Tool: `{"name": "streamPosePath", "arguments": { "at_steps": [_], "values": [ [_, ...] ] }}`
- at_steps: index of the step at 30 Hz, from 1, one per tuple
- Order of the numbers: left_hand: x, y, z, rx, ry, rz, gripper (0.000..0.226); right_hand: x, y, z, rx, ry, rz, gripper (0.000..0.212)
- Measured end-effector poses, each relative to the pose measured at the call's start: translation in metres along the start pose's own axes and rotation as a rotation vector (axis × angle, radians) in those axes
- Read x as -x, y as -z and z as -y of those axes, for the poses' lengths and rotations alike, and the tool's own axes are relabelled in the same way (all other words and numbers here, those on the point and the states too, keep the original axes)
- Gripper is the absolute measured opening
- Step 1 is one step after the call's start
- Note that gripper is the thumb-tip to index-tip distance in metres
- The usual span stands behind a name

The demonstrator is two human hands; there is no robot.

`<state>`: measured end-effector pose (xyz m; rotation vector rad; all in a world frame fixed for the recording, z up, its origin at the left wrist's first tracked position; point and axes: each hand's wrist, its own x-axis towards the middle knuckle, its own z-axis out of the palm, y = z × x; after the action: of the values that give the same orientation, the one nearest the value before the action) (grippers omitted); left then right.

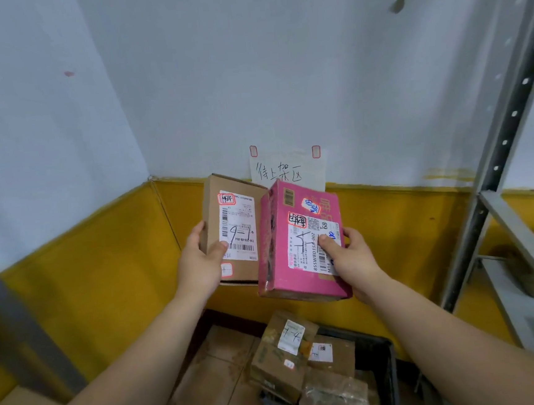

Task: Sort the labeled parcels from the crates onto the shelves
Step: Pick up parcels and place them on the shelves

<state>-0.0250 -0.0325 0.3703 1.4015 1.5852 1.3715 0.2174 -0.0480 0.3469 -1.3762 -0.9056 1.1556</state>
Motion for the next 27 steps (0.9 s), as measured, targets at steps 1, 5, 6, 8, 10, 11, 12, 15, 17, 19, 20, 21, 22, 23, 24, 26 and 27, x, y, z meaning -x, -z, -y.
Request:
{"name": "streamPosePath", "arguments": {
  "at_steps": [1,5,6,8,10,11,12,15,17,19,20,21,22,23,24,26,27],
  "values": [
    [-0.001,0.003,0.002,0.002,0.004,-0.01,0.061,0.001,-0.001,-0.001,0.001,0.004,-0.015,0.06],
    [-0.006,0.02,0.005,0.028,0.038,-0.027,0.059,0.004,-0.007,-0.002,-0.007,0.007,-0.057,0.062],
    [-0.007,0.025,0.006,0.031,0.044,-0.029,0.059,0.005,-0.009,-0.001,-0.003,0.012,-0.066,0.063],
    [-0.01,0.039,0.007,0.031,0.048,-0.035,0.058,0.007,-0.015,0.001,0.018,0.033,-0.091,0.063],
    [-0.016,0.055,0.011,0.049,0.058,-0.045,0.057,0.009,-0.02,0.004,0.054,0.055,-0.116,0.063],
    [-0.019,0.063,0.014,0.062,0.071,-0.042,0.057,0.011,-0.023,0.004,0.067,0.061,-0.121,0.064],
    [-0.023,0.07,0.016,0.071,0.09,-0.024,0.058,0.012,-0.028,0.004,0.072,0.063,-0.119,0.064],
    [-0.026,0.079,0.024,0.06,0.127,0.089,0.059,0.016,-0.046,0.002,0.084,0.052,-0.104,0.061],
    [-0.025,0.082,0.029,0.063,0.121,0.12,0.059,0.02,-0.058,0.0,0.073,0.046,-0.097,0.053],
    [-0.025,0.088,0.033,0.08,0.114,0.124,0.059,0.025,-0.066,0.0,0.042,0.049,-0.072,0.045],
    [-0.025,0.091,0.034,0.089,0.115,0.124,0.059,0.028,-0.07,0.0,0.019,0.061,-0.05,0.044],
    [-0.026,0.093,0.035,0.099,0.115,0.122,0.058,0.03,-0.073,0.0,-0.006,0.073,-0.024,0.048],
    [-0.026,0.094,0.036,0.107,0.111,0.12,0.058,0.033,-0.076,0.001,-0.024,0.08,0.005,0.054],
    [-0.026,0.096,0.036,0.114,0.104,0.118,0.057,0.036,-0.078,0.001,-0.028,0.083,0.029,0.062],
    [-0.026,0.097,0.036,0.119,0.094,0.118,0.057,0.04,-0.079,0.001,-0.017,0.087,0.045,0.068],
    [-0.027,0.101,0.038,0.125,0.072,0.136,0.056,0.05,-0.078,0.0,0.001,0.098,0.053,0.079],
    [-0.027,0.103,0.04,0.133,0.067,0.155,0.056,0.056,-0.076,-0.001,-0.004,0.101,0.047,0.082]
  ]
}}
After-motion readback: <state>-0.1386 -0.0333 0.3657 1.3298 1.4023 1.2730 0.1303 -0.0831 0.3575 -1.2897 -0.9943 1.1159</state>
